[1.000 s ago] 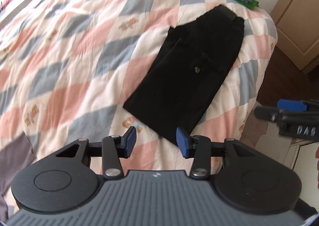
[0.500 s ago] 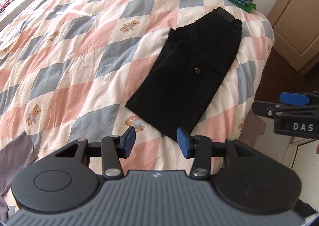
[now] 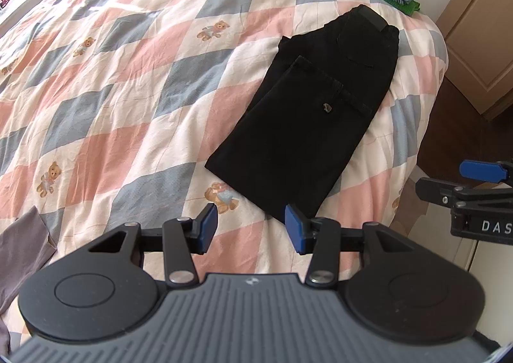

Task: Fold clothes

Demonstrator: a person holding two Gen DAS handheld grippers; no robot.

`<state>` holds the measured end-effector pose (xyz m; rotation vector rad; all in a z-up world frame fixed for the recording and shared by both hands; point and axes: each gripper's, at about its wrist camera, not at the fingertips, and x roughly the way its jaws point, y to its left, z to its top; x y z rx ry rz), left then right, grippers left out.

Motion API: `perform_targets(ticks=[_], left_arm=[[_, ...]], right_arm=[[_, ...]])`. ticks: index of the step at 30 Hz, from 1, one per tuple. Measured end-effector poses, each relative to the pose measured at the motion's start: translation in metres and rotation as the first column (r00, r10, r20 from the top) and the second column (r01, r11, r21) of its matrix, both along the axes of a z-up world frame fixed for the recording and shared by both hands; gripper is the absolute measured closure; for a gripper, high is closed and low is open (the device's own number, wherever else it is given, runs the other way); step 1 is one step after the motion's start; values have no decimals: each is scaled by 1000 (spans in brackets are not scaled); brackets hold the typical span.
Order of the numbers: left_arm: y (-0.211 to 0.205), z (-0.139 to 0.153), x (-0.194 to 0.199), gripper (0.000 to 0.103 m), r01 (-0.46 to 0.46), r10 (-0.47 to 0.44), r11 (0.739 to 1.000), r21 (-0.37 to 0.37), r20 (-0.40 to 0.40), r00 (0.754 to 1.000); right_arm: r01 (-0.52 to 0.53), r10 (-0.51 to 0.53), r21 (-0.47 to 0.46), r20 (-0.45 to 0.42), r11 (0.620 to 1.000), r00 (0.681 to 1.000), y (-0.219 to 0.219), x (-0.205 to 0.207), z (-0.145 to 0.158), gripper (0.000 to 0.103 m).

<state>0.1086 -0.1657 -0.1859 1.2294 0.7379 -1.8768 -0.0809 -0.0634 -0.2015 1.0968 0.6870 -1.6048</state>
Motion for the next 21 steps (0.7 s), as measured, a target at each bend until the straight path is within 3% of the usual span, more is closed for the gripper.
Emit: perform_targets(ticks=[7,11,13,16,21], left_arm=[[-14,-16,-1,56,7,-7,1000,26,-19,1000],[-33,-47,13,48,-47,58,993,106,-106,993],[-48,-74,25,47,-115,143,976,187,-146,979],[-70,-112,39,47,-213,274,933,289,-189,943],[-97,-158,42,42,-262,374,893,367,-278,885]], right_arm=[[-14,15,19,-21,1000,1000,-5,3,-17,22],[-137,136,5,-142,991,980,-6,25,-48,20],[-251,249,21,-211,968,945,-5,47,-73,20],[-409,399,32,-303,912,866,-3,81,-109,20],[-557,524,63,-441,828,729,-4,129,-163,22]])
